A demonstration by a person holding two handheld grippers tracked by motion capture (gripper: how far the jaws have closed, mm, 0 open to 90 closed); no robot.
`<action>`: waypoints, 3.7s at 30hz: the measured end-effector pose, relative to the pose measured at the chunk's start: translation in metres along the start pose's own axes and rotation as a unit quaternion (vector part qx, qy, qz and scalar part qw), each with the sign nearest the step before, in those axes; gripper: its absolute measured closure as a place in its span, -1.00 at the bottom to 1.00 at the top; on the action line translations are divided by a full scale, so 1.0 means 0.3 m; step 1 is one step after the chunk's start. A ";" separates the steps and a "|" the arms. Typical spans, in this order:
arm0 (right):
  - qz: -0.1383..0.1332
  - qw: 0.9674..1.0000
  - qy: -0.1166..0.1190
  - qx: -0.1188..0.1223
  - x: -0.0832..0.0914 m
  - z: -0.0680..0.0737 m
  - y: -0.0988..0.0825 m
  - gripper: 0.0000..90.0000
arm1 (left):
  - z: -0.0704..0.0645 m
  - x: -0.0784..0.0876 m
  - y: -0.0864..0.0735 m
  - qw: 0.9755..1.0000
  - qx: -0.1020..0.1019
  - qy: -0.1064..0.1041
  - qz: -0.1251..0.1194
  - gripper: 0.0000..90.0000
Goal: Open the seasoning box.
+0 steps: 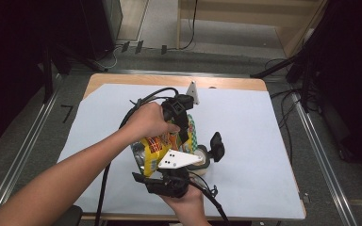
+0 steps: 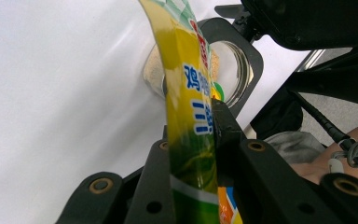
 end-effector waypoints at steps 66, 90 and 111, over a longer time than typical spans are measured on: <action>0.003 1.000 0.001 -0.003 -0.004 0.000 -0.004 0.36 | 0.001 -0.007 0.000 1.000 -0.007 0.005 0.005 0.86; 0.004 1.000 0.000 -0.001 -0.004 0.001 -0.004 0.36 | 0.002 -0.008 0.000 1.000 -0.009 0.007 0.006 0.85; 0.005 1.000 0.000 -0.001 -0.006 0.002 -0.004 0.36 | -0.001 -0.013 0.002 1.000 -0.007 0.007 0.008 0.84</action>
Point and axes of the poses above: each handheld gripper's, and its own axes: x roughly backward along the jaws, y roughly out of its top, z roughly to its left, the point moved 4 cm from there along -x, roughly forward along the jaws, and after that the axes turned 12 degrees about z, right-handed, at the moved point
